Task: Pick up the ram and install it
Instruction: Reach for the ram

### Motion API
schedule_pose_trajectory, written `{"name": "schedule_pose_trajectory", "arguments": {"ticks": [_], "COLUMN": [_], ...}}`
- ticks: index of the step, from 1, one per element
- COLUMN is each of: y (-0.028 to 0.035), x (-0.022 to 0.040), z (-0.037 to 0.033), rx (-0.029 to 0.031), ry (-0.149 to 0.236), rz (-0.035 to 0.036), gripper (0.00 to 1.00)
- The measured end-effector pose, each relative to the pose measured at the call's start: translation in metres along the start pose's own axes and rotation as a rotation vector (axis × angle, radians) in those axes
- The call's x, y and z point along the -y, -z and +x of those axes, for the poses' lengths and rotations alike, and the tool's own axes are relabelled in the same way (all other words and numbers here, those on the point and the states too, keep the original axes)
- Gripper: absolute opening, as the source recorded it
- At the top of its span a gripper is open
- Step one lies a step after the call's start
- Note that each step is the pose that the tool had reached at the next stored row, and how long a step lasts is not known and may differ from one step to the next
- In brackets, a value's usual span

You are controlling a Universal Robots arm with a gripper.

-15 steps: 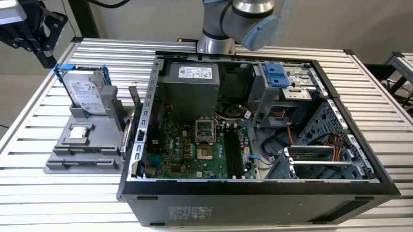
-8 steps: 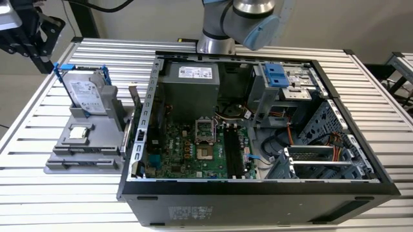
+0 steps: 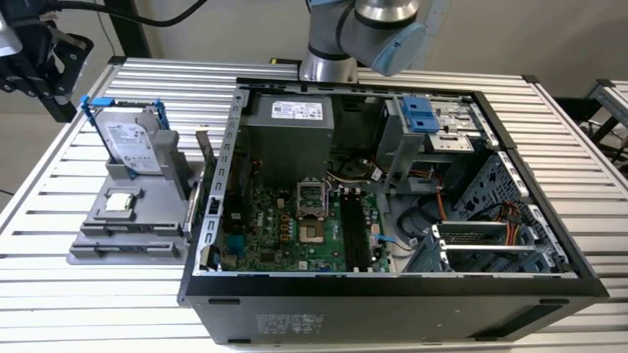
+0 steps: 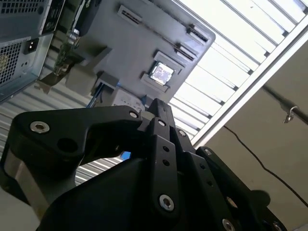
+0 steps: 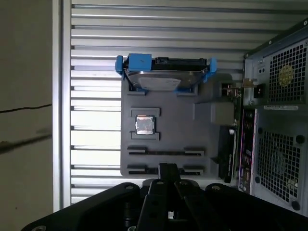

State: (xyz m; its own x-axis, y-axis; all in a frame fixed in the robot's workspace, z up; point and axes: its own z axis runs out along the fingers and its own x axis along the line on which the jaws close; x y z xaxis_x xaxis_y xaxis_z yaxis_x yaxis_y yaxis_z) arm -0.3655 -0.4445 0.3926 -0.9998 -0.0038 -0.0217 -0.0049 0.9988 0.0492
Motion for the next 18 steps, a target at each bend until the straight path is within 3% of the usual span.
{"name": "schedule_pose_trajectory", "arguments": {"ticks": [18], "y": [0.0019], "x": [0.0388], "z": [-0.0008], "rx": [-0.0002], "ry": [0.000], "rz": [0.0000], "gripper": [0.00]}}
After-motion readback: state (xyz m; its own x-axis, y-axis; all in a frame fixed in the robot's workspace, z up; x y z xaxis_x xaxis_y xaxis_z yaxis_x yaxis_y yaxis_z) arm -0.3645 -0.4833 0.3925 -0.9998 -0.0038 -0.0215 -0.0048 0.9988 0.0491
